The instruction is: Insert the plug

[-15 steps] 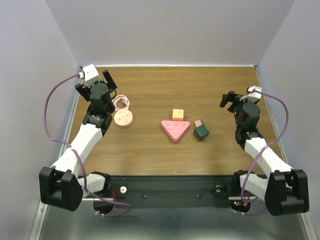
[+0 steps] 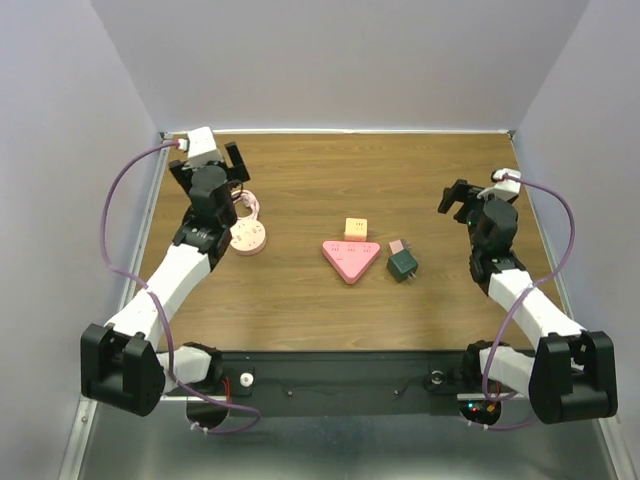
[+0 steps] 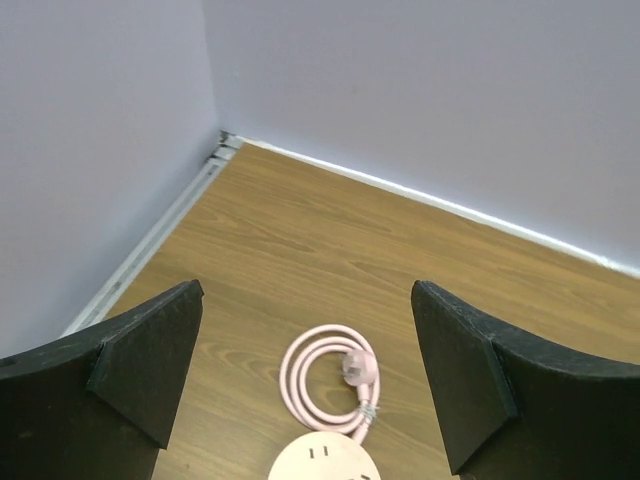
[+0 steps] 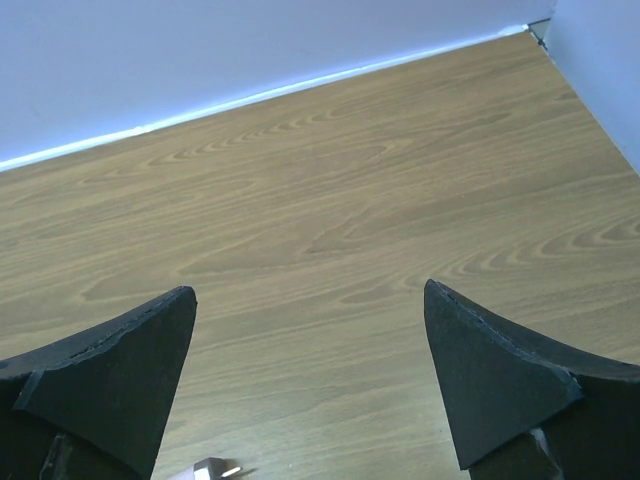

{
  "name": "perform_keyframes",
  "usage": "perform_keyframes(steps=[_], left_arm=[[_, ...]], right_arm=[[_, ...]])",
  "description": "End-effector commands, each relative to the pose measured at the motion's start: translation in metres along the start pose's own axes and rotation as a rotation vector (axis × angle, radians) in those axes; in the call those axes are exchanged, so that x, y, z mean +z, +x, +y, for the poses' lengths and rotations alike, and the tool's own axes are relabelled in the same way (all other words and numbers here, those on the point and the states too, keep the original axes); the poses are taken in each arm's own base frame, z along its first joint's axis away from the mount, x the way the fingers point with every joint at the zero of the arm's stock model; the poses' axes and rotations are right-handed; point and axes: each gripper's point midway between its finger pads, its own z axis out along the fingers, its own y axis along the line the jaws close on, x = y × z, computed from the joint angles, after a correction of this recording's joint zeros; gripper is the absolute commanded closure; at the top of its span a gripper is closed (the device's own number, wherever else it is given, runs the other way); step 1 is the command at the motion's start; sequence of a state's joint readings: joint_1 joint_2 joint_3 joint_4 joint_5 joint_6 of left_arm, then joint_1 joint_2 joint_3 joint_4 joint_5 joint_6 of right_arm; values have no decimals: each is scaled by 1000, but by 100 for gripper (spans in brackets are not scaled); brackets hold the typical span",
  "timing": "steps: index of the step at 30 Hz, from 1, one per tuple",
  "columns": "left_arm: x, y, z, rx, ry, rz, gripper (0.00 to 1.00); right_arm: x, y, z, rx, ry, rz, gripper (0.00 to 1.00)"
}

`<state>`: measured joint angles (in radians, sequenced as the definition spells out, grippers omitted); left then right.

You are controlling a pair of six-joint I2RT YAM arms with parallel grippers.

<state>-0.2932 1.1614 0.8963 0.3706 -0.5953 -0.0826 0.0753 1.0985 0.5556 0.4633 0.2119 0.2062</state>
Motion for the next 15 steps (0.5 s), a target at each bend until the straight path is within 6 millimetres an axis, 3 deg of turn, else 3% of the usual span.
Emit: perform_keyframes(steps=[1,6,7,9,10,15], left_arm=[[-2,5,-61,44,221,20,4],[-14,27,-128,34,497,108,5],[-19,39,-143,47,538,136,5],[-26,45,-160,57,591,155,5],[-27,59,-169,69,602,184,5],[-40,89,-195,-8,652,295,6]], right_arm=[[7,-17,13,19,-36,-24,0],[10,-12,17,19,-54,6,0],[10,-10,18,19,-59,12,0],[11,-10,19,24,-64,16,0],[12,-9,20,20,-71,21,0],[13,0,57,17,-221,114,0]])
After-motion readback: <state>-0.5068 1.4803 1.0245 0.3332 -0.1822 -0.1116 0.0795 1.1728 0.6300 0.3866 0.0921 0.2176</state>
